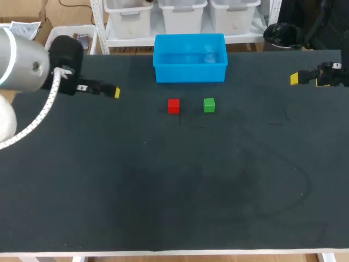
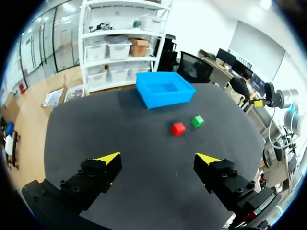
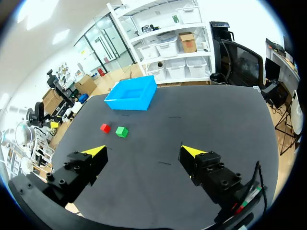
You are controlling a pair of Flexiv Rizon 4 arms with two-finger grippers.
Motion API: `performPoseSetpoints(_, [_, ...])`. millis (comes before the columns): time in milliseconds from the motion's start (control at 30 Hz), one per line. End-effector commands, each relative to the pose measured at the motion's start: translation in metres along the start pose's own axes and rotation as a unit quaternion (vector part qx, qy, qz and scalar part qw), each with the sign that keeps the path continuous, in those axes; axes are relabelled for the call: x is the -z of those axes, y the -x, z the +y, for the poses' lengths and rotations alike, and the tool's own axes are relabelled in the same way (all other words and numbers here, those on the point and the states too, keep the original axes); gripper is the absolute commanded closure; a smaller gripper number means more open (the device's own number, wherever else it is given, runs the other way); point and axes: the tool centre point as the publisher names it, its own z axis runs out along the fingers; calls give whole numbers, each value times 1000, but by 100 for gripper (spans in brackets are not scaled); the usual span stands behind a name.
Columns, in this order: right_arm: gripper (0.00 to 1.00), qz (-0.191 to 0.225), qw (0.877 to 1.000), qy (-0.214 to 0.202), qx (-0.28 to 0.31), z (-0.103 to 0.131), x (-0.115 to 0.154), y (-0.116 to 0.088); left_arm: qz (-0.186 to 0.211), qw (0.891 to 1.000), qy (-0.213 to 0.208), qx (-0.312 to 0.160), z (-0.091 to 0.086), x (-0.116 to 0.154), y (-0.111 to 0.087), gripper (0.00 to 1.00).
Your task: Use the left arm to pick the red cube and place it into the blue plastic box first, then use the right arm to grasp the green cube and put it into the same blue plastic box after the first action is fully finished.
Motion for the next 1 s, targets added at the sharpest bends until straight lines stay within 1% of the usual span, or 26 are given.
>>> performPoseSetpoints(33, [0,0,1000,0,0,0,0,0,24,998,66,0,-9,-19,14,0])
performPoseSetpoints(67, [0,0,1000,0,0,0,0,0,27,996,80,-4,-11,-23,15,0])
performPoseSetpoints(267, [0,0,1000,0,0,0,0,0,51,992,118,-6,-21,-41,13,0])
performPoseSetpoints(367, [0,0,1000,0,0,0,0,0,61,988,142,-4,-26,-48,12,0])
performPoseSetpoints(467, [0,0,1000,0,0,0,0,0,68,982,176,1,-30,-54,11,0])
performPoseSetpoints(500, [0,0,1000,0,0,0,0,0,72,981,180,2,-31,-56,11,0])
performPoseSetpoints(567, [0,0,1000,0,0,0,0,0,82,979,187,10,-35,-60,10,0])
performPoseSetpoints(667, [0,0,1000,0,0,0,0,0,100,977,186,24,-40,-69,9,0])
performPoseSetpoints(833, [0,0,1000,0,0,0,0,0,114,974,191,36,-45,-82,7,0])
performPoseSetpoints(933, [0,0,1000,0,0,0,0,0,120,974,187,40,-49,-88,8,0])
performPoseSetpoints(1000, [0,0,1000,0,0,0,0,0,125,975,174,51,-52,-91,9,0])
